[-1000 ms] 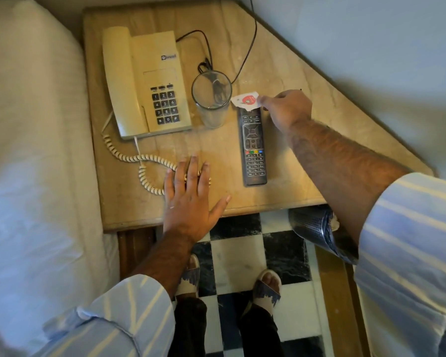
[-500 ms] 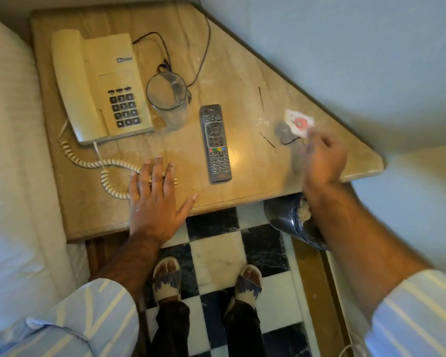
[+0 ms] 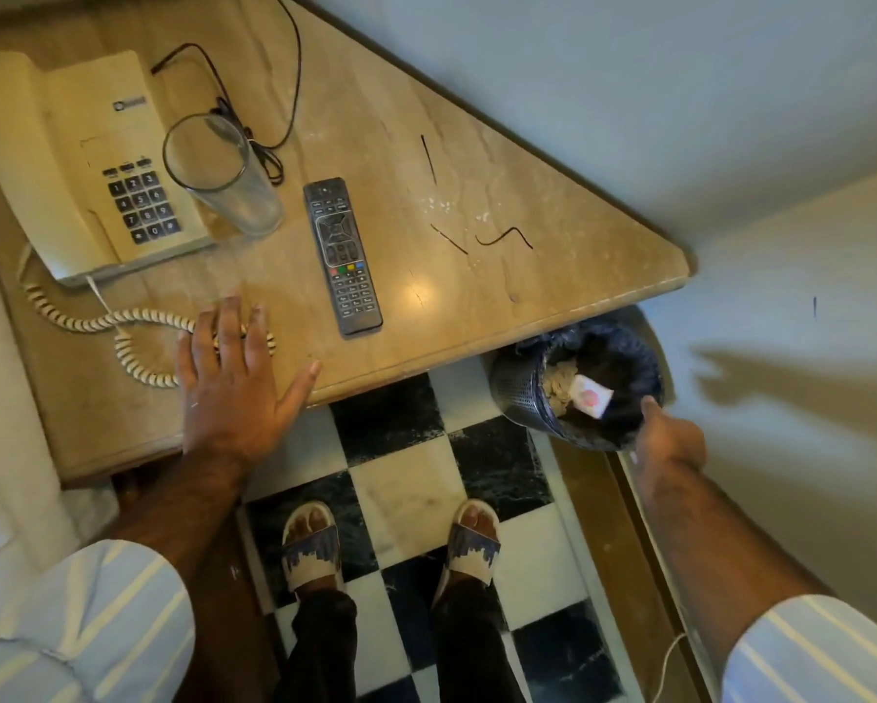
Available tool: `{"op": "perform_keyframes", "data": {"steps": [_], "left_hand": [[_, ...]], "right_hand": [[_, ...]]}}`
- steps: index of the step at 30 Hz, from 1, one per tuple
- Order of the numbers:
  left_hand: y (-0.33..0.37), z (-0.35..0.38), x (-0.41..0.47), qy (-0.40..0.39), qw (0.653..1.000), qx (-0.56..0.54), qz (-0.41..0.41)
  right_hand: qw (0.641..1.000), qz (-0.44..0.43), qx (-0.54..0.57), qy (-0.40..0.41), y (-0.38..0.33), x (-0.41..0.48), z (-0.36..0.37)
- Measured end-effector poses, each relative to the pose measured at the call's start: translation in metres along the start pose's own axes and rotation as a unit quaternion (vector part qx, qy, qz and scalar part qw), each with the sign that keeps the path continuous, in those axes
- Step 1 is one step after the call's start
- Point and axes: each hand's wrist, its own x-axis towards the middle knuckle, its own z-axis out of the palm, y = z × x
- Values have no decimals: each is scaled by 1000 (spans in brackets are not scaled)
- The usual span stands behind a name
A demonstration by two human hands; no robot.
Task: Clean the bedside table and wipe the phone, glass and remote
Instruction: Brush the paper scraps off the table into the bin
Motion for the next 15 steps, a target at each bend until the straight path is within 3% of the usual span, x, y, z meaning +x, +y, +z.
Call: {"op": "perform_keyframes", "data": {"steps": [2,4,6,8,11,15], "left_hand": [[2,-2,0,-4,1000,-1,-4],[2,-5,0,-7,1000,5,-6],[3,-7,0,-11,1000,9,-7],[4,-8,0,-13,1000,12,-10],[4,-8,0,-8,1000,16,-9],[2,-4,1,-10,1000,22,-10]], "right_hand": [[995,-96,10,-17,-17,-20,3],[963,-263,-19,-58,-40,-52,13],[896,-423,-73,-112,-65,-81,28],[806,-553,-142,-157,-88,-98,52],[713,-642,-236,-151,-123,-118,94],[656,-689,-282,-126,-145,-132,147]]}}
